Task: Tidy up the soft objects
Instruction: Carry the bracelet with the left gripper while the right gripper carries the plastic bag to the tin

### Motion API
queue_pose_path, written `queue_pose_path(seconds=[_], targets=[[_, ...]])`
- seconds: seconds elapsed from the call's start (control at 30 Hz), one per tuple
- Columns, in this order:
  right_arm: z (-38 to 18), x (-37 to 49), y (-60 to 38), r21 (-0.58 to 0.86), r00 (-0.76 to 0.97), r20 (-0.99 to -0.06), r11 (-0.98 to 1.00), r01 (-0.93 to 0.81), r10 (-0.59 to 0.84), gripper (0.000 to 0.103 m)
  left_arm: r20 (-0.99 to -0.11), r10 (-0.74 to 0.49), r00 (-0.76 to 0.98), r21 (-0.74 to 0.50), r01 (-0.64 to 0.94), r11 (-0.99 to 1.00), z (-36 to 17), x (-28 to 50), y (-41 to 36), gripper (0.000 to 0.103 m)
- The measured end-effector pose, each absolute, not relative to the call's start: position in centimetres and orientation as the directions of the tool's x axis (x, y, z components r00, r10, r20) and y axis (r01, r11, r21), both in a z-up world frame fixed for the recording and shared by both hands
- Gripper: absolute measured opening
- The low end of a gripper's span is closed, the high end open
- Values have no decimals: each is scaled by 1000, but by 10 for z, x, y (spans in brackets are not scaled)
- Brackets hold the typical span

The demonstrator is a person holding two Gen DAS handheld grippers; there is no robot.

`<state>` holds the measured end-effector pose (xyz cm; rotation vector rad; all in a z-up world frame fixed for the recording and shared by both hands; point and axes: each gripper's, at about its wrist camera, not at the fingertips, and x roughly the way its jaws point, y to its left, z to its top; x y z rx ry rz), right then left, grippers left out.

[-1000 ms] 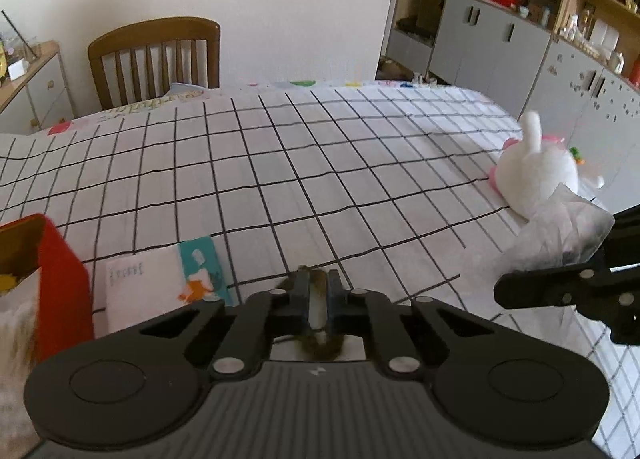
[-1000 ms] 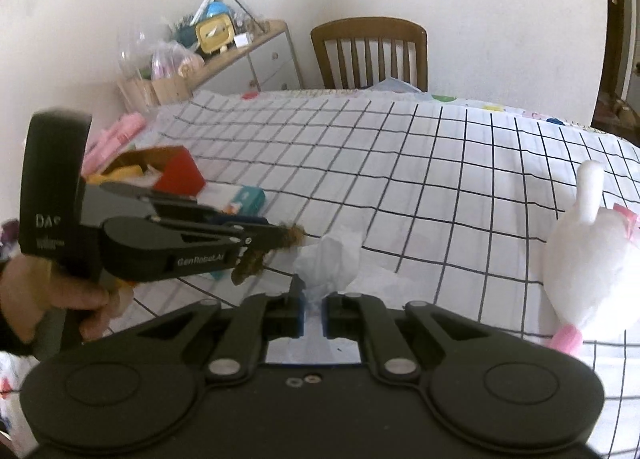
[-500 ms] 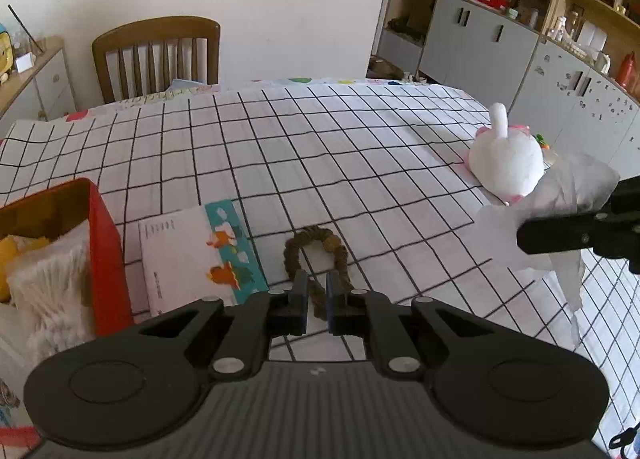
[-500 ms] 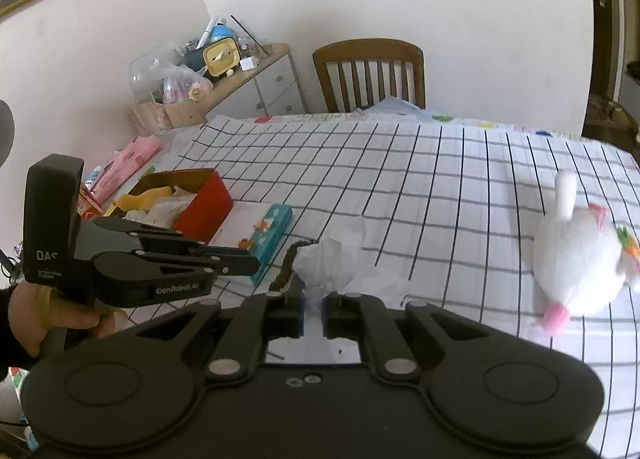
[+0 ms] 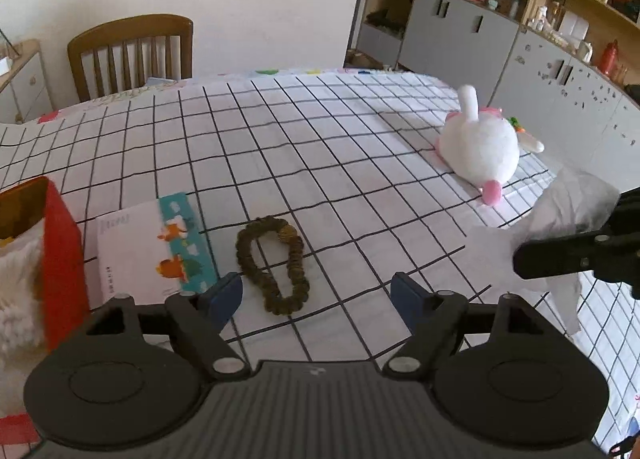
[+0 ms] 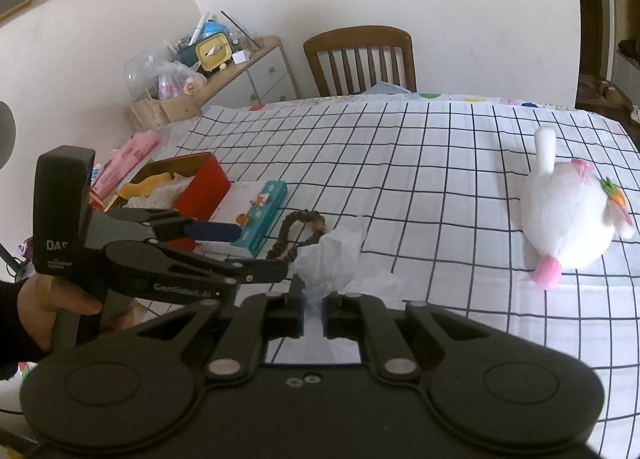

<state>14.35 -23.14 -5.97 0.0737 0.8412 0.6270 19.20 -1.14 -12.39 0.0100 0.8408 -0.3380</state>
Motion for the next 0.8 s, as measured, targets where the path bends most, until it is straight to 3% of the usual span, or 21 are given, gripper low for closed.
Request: queue_pose_path(seconds=[0.2, 0.37, 0.4, 0.47, 0.6, 0.67, 0.73, 0.8], targets=[[-66, 143, -237, 301, 490, -686, 823, -483, 538, 7, -753, -197, 627, -3, 297, 955, -142, 203, -30, 81], [-70, 142, -242, 305, 480, -694, 823, -480, 537, 7, -764, -153, 627, 17, 257, 966, -154, 208, -32, 79], [-70, 142, -243, 305, 478, -695, 823, -480, 537, 7, -765, -149, 627, 19, 253, 967, -155, 209, -32, 76], [-72, 142, -244, 307, 476, -696, 822, -480, 537, 7, -772, -140, 620, 19, 244, 970, -158, 213, -33, 60], [-74, 143, -247, 306, 472, -701, 823, -478, 535, 7, -774, -123, 621, 15, 212, 977, -160, 216, -32, 48], [-75, 142, -248, 306, 470, -703, 823, -478, 534, 7, -770, -119, 627, 18, 208, 978, -160, 217, -32, 34], [-75, 142, -248, 304, 469, -705, 824, -478, 532, 7, -767, -109, 633, 26, 200, 980, -160, 218, -32, 31], [-75, 141, -249, 305, 469, -705, 824, -479, 533, 7, -762, -107, 639, 25, 194, 981, -160, 218, -31, 22]])
